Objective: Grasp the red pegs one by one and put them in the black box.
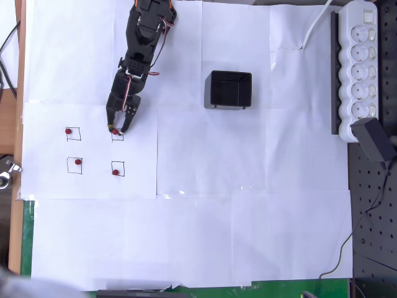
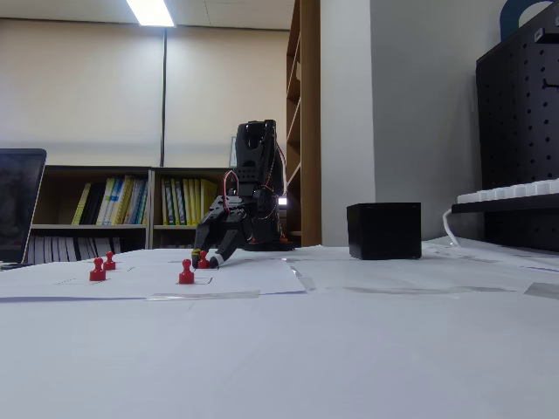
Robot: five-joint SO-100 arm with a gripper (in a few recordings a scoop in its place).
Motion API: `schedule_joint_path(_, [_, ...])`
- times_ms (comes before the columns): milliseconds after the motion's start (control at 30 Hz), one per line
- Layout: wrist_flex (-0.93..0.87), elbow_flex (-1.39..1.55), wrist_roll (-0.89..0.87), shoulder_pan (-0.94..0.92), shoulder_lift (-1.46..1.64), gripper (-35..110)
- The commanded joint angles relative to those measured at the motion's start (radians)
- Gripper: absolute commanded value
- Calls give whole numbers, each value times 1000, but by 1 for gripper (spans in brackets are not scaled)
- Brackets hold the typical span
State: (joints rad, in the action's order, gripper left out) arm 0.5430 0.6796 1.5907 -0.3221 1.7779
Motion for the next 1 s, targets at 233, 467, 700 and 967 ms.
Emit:
schedule_joint_path(233, [-465,98,-112,-15,-129,0])
schedule_joint_path(467, [-1713,571,-38,206,-491,0])
schedule_joint_path(700, [-2347,1146,344,739,-462,0])
schedule_joint_path(967, [-2338,1367,540,1124,-198,0])
